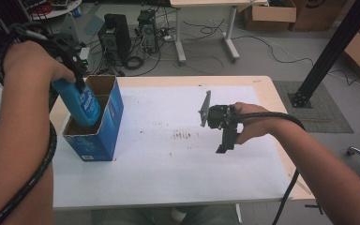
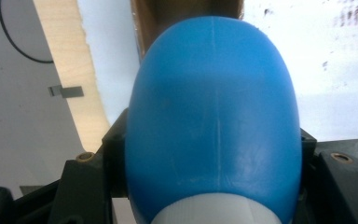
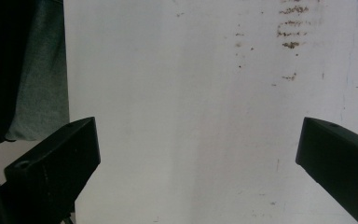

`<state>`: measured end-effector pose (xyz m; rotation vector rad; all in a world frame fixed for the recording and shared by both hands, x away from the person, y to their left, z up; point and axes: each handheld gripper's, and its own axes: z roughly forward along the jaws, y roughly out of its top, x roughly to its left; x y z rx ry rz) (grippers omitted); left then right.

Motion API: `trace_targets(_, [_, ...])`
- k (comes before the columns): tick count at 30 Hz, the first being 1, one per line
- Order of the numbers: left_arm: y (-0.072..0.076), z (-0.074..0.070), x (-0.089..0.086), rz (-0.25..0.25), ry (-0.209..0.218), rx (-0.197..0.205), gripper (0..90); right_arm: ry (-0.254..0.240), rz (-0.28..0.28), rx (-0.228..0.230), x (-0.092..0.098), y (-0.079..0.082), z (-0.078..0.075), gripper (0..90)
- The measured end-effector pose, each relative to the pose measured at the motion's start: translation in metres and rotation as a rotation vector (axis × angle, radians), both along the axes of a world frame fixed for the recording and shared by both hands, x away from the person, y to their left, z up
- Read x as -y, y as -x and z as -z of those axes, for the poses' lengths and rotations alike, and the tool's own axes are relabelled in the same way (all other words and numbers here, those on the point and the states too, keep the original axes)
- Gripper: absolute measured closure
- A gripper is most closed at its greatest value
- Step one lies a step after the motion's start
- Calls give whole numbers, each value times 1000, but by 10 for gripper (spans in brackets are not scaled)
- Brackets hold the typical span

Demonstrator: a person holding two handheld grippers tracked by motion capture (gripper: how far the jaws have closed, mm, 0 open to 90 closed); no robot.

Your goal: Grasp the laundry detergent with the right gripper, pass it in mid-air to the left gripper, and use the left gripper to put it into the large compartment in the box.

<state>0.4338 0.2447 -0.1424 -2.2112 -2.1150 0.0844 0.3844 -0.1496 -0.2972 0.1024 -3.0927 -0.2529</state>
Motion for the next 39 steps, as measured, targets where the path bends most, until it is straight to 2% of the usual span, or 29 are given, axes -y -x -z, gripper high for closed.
trace_targets(6, [-5,25,1,-9,-36,-4,392,3,6,-6,0,0,1,0])
trace_targets(15, [-8,62,-1,-4,-17,-18,392,13,6,-17,-1,-1,3,0])
trace_targets(20, [-8,81,4,-2,-33,-15,392,13,1,-21,-3,-1,4,0])
trace_targets(26, [-9,98,3,2,-25,-21,392,14,-1,-23,-6,0,5,0])
trace_targets(35, [-10,125,0,-4,-13,-53,392,15,-6,-31,-8,1,8,0])
trace_targets(39, [-11,132,-3,-1,-26,-55,392,16,-7,-33,-9,0,8,0])
